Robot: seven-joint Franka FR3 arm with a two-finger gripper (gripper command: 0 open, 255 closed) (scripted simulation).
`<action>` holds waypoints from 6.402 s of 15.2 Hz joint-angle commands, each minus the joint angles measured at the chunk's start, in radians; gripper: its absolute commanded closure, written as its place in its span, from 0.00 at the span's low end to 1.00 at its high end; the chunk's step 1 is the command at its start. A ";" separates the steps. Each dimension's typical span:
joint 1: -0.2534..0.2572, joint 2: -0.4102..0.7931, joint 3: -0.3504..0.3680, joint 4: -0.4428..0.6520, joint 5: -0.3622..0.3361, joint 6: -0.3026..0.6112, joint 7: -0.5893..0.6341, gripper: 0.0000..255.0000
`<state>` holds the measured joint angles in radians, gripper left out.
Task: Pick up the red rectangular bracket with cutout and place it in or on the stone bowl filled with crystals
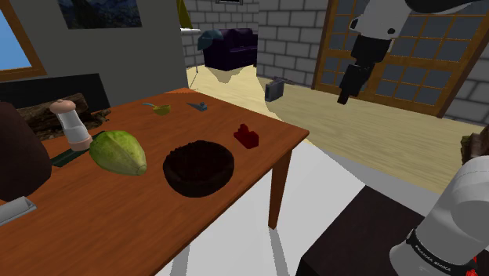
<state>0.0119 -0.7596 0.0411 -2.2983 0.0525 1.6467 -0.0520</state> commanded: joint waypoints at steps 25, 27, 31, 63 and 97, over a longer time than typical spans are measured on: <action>0.020 0.867 0.123 0.414 0.011 0.419 0.224 0.00; 0.027 0.947 0.124 0.484 0.002 0.426 0.243 0.00; 0.040 1.071 0.124 0.592 -0.011 0.438 0.268 0.00; 0.044 1.077 0.125 0.606 -0.013 0.430 0.274 1.00; 0.159 1.027 0.186 0.862 -0.040 0.136 0.465 1.00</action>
<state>0.1571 0.2688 0.2202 -1.4331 0.0164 1.7790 0.3903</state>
